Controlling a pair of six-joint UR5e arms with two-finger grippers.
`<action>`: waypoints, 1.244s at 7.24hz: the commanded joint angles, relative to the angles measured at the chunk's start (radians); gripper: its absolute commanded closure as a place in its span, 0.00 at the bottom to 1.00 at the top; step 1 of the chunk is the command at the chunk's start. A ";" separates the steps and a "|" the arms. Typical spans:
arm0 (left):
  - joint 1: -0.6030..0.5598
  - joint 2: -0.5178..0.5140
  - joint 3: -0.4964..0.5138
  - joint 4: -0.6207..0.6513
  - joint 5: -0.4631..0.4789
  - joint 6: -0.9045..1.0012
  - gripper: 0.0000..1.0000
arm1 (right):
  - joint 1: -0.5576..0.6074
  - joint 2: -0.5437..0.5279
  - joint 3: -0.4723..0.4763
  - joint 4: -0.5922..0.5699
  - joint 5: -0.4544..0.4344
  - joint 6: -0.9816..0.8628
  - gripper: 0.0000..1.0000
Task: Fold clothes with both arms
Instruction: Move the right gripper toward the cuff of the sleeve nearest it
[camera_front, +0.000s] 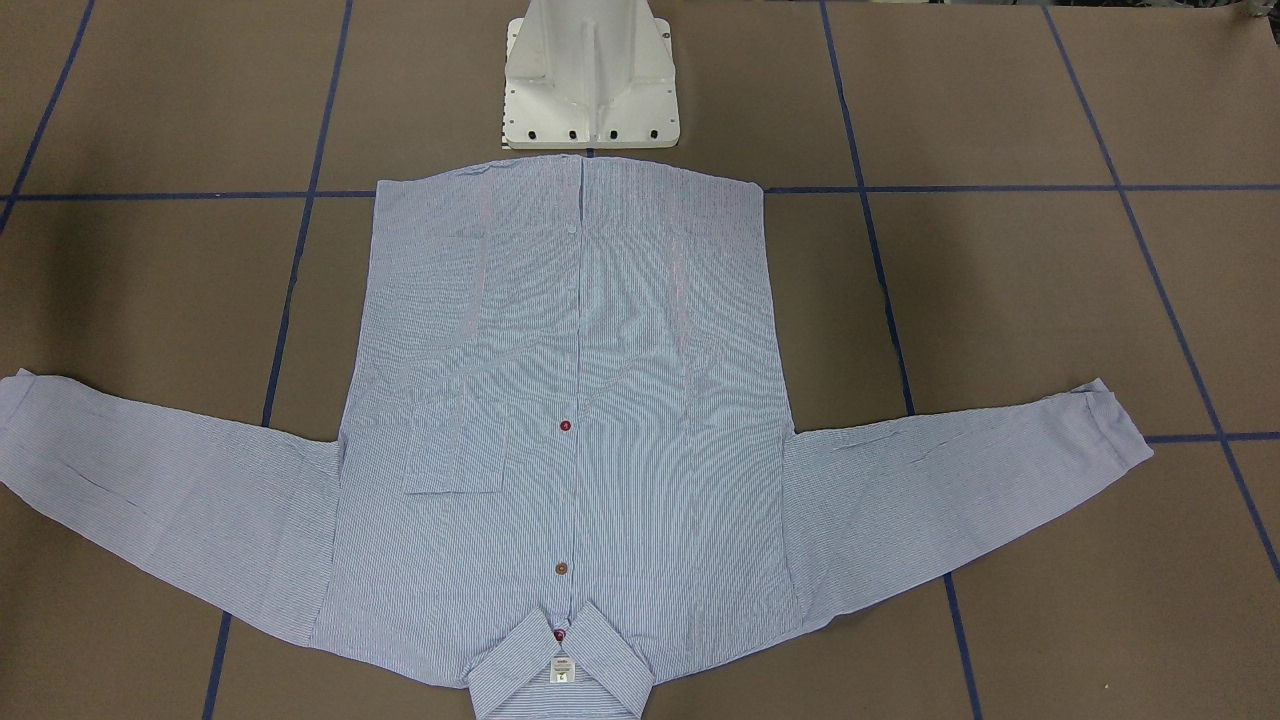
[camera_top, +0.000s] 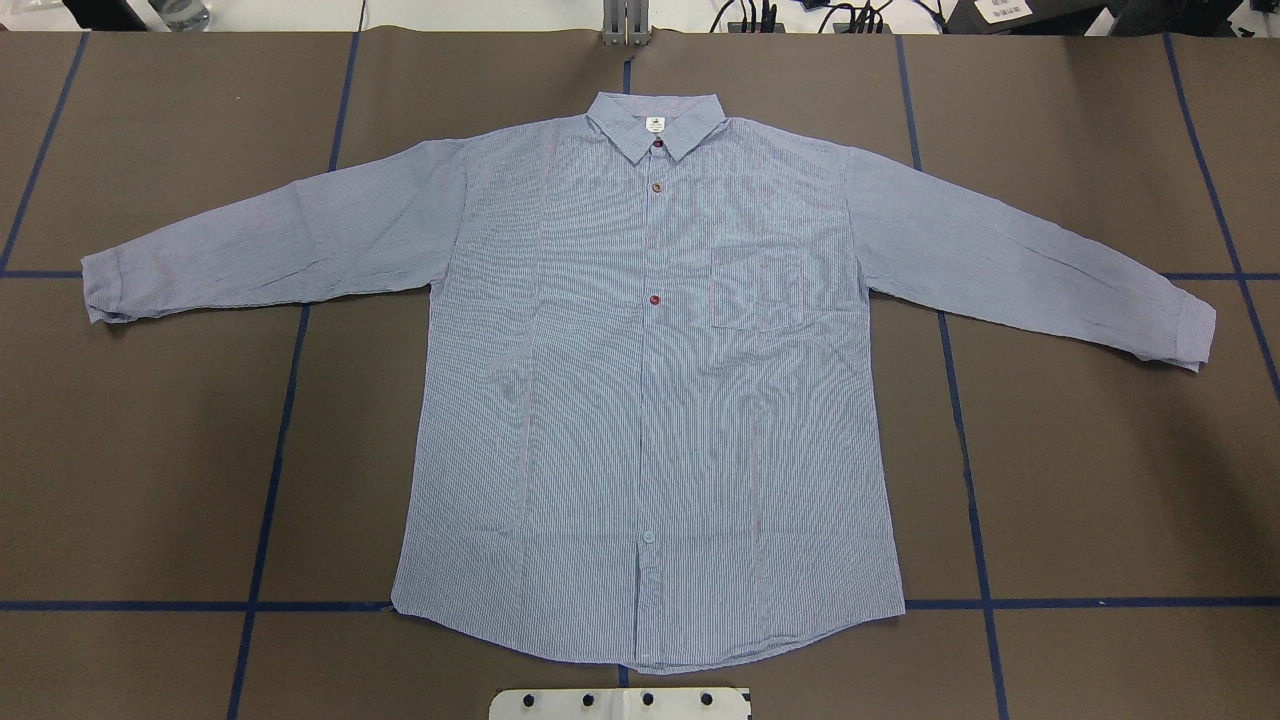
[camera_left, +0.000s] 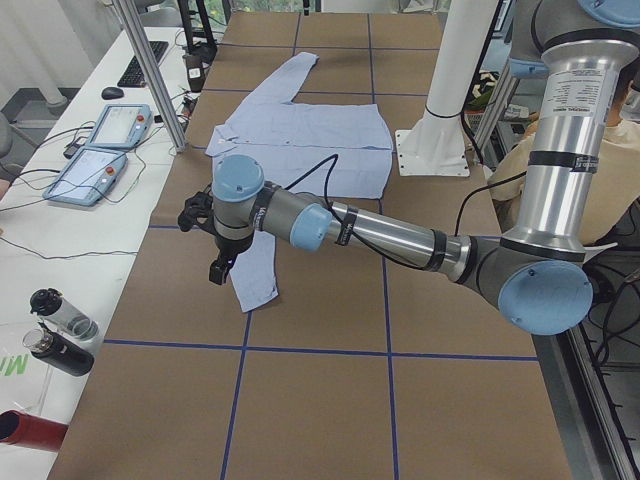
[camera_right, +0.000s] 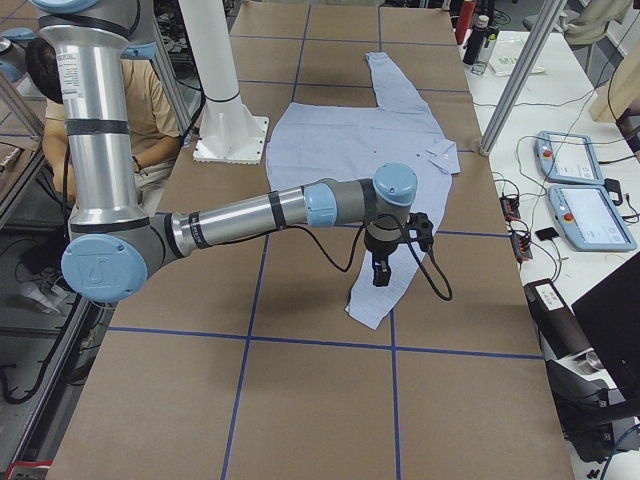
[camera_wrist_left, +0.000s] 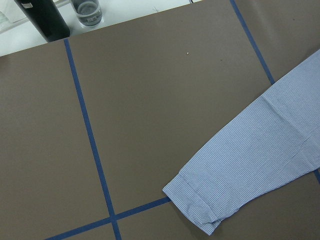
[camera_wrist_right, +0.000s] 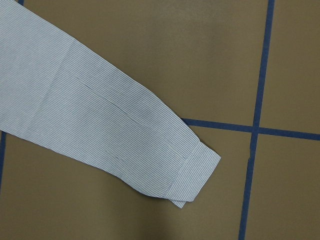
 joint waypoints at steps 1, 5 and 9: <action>0.000 -0.001 -0.030 0.001 -0.010 0.000 0.00 | 0.002 -0.002 0.005 0.000 0.001 0.001 0.00; 0.002 0.016 -0.021 -0.012 -0.010 0.006 0.00 | 0.000 -0.001 -0.018 0.000 0.008 -0.002 0.00; 0.009 0.028 -0.016 -0.116 -0.012 -0.003 0.00 | -0.031 0.004 -0.027 0.000 0.006 0.046 0.00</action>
